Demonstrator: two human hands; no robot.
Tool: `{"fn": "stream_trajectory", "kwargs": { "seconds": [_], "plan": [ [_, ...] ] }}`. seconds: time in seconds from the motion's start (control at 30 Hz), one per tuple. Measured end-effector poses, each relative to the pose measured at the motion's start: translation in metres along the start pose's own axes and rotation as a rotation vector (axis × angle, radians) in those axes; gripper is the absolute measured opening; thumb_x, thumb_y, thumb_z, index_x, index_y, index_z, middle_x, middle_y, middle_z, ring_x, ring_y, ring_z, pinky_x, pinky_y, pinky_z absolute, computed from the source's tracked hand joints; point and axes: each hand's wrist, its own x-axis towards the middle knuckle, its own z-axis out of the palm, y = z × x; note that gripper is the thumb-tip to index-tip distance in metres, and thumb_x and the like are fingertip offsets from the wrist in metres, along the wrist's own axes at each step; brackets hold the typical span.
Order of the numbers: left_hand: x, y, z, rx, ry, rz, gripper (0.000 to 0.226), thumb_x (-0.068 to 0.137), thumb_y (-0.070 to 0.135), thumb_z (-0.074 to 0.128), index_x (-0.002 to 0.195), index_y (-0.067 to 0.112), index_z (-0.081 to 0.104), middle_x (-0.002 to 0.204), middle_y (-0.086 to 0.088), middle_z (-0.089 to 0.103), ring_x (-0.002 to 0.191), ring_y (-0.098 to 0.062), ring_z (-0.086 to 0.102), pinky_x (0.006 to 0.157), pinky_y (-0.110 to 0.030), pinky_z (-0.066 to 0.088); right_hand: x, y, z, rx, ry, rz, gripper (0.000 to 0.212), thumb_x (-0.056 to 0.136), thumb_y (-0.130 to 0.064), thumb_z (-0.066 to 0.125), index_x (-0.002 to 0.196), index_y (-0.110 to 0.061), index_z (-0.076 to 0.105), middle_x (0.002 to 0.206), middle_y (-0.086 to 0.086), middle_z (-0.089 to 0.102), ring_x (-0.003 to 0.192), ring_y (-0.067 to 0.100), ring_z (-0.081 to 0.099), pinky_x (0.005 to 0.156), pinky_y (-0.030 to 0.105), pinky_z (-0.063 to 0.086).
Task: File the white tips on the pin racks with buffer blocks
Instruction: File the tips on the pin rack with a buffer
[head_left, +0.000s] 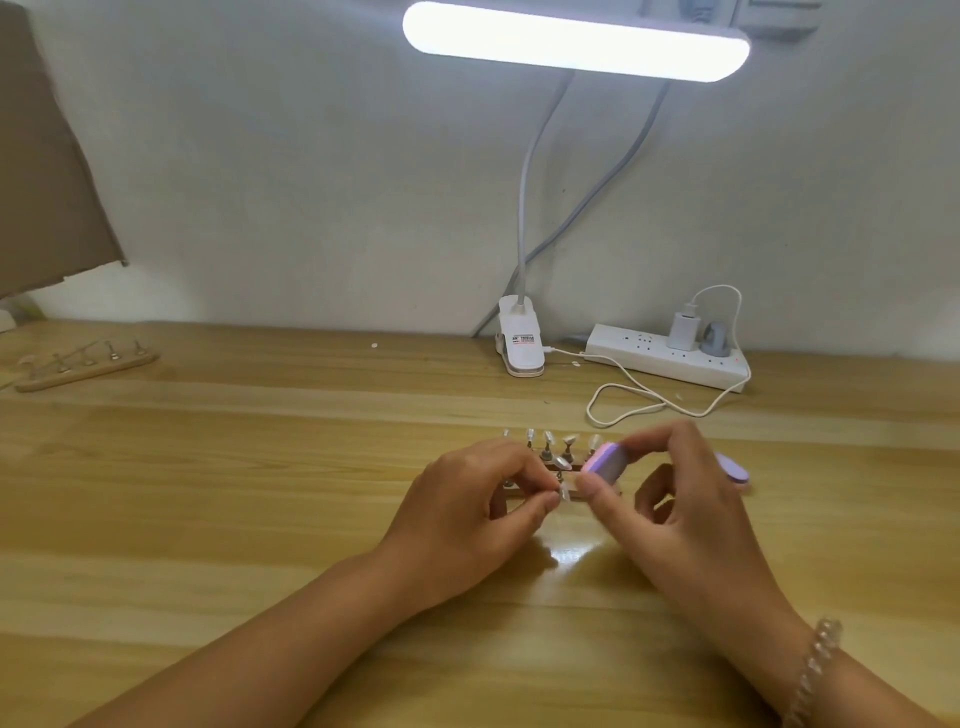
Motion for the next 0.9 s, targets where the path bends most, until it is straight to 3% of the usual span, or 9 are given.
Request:
{"fn": "stream_trajectory", "kwargs": {
  "seconds": [0.1,0.23,0.37,0.47,0.6,0.73,0.83,0.9],
  "plan": [
    [-0.001,0.002,-0.001,0.043,-0.032,0.041,0.005,0.085,0.032,0.064,0.084,0.027,0.066,0.075,0.028,0.053,0.053,-0.003,0.047,0.055,-0.021,0.035,-0.006,-0.006,0.005,-0.112,-0.127,-0.110,0.034,0.074,-0.045,0.073,0.094,-0.028,0.052,0.092,-0.014,0.054,0.058,0.018,0.054,0.052,0.035,0.047],
    [-0.002,0.006,0.001,0.034,-0.047,0.088,0.008,0.089,0.035,0.064,0.088,0.028,0.066,0.079,0.022,0.055,0.053,-0.005,0.048,0.054,-0.025,0.042,-0.001,-0.003,0.001,-0.062,-0.039,-0.037,0.034,0.075,-0.047,0.071,0.094,-0.025,0.053,0.093,-0.010,0.057,0.058,0.020,0.053,0.055,0.039,0.048],
    [0.000,0.003,-0.002,-0.009,0.016,0.047,0.005,0.087,0.026,0.068,0.090,0.023,0.071,0.082,0.020,0.062,0.054,-0.007,0.050,0.054,-0.018,0.039,-0.006,-0.007,0.003,-0.138,-0.110,-0.155,0.036,0.075,-0.046,0.071,0.095,-0.023,0.052,0.090,-0.012,0.052,0.054,0.017,0.051,0.048,0.036,0.046],
    [0.002,0.002,-0.003,-0.062,0.039,0.006,0.006,0.087,0.024,0.068,0.091,0.024,0.072,0.081,0.021,0.066,0.052,-0.006,0.051,0.053,-0.016,0.037,-0.004,-0.005,0.002,-0.122,-0.086,-0.091,0.034,0.075,-0.048,0.071,0.094,-0.027,0.053,0.091,-0.014,0.056,0.055,0.019,0.052,0.051,0.035,0.046],
    [0.001,0.002,-0.001,-0.183,0.017,-0.078,0.015,0.091,0.027,0.060,0.094,0.017,0.069,0.081,0.020,0.071,0.041,-0.010,0.052,0.046,-0.027,0.045,0.003,0.004,-0.002,0.054,0.012,0.073,0.028,0.078,-0.037,0.073,0.098,-0.028,0.055,0.099,-0.010,0.063,0.055,0.019,0.055,0.057,0.029,0.045],
    [-0.001,0.003,-0.002,-0.130,-0.039,-0.056,0.015,0.094,0.026,0.055,0.097,0.016,0.066,0.071,0.011,0.066,0.042,-0.011,0.056,0.047,-0.033,0.048,-0.006,-0.006,0.005,0.008,-0.127,-0.092,0.033,0.078,-0.036,0.076,0.104,-0.029,0.056,0.101,-0.012,0.058,0.055,0.016,0.058,0.050,0.027,0.047],
    [-0.002,0.004,-0.002,-0.088,-0.060,-0.032,0.011,0.095,0.026,0.055,0.095,0.022,0.065,0.064,0.012,0.061,0.044,-0.013,0.057,0.048,-0.037,0.047,-0.004,-0.007,0.005,-0.007,-0.101,-0.051,0.037,0.076,-0.048,0.072,0.102,-0.027,0.057,0.099,-0.013,0.058,0.057,0.016,0.058,0.052,0.030,0.048],
    [-0.001,0.006,-0.002,-0.109,-0.069,-0.030,0.010,0.096,0.026,0.056,0.095,0.022,0.065,0.068,0.021,0.063,0.043,-0.013,0.057,0.047,-0.029,0.046,0.001,-0.005,0.001,0.007,-0.041,0.009,0.044,0.072,-0.059,0.065,0.100,-0.027,0.057,0.097,-0.014,0.058,0.059,0.017,0.058,0.053,0.032,0.049]
  ]
}}
